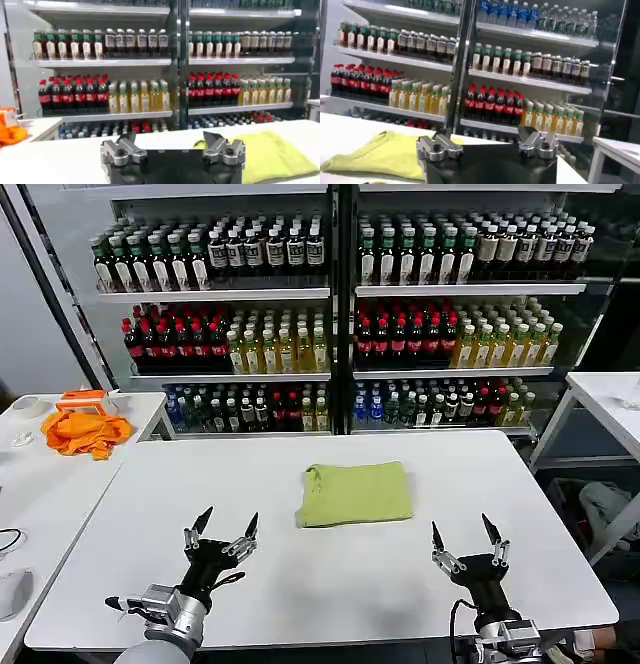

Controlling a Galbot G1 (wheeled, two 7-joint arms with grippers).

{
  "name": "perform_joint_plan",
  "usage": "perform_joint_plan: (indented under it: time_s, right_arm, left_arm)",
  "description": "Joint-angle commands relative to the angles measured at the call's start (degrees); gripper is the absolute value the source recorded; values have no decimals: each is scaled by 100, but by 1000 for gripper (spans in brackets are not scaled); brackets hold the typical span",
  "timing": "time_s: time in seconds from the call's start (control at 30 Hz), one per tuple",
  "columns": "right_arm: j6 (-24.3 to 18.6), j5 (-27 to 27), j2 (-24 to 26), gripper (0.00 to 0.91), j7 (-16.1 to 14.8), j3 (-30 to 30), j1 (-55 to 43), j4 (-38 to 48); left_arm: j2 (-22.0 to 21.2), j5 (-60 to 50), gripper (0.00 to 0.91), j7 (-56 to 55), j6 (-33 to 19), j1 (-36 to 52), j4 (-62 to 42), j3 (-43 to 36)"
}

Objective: Fold and organize the clothes.

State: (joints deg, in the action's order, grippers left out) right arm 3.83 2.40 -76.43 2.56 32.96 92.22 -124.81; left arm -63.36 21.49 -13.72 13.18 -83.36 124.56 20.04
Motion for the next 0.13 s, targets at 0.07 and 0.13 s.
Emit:
perform_joint_plan:
  time_s: [0.07, 0.13]
  right_arm:
    - [-153, -113, -23, 907, 104, -15, 70, -104]
    - [-155, -224, -21, 907, 91, -80, 97, -81]
  left_arm:
    - [2, -28, 907, -6, 34, -91, 28, 107]
    - [-27, -59, 907, -6, 33, -95, 29, 98]
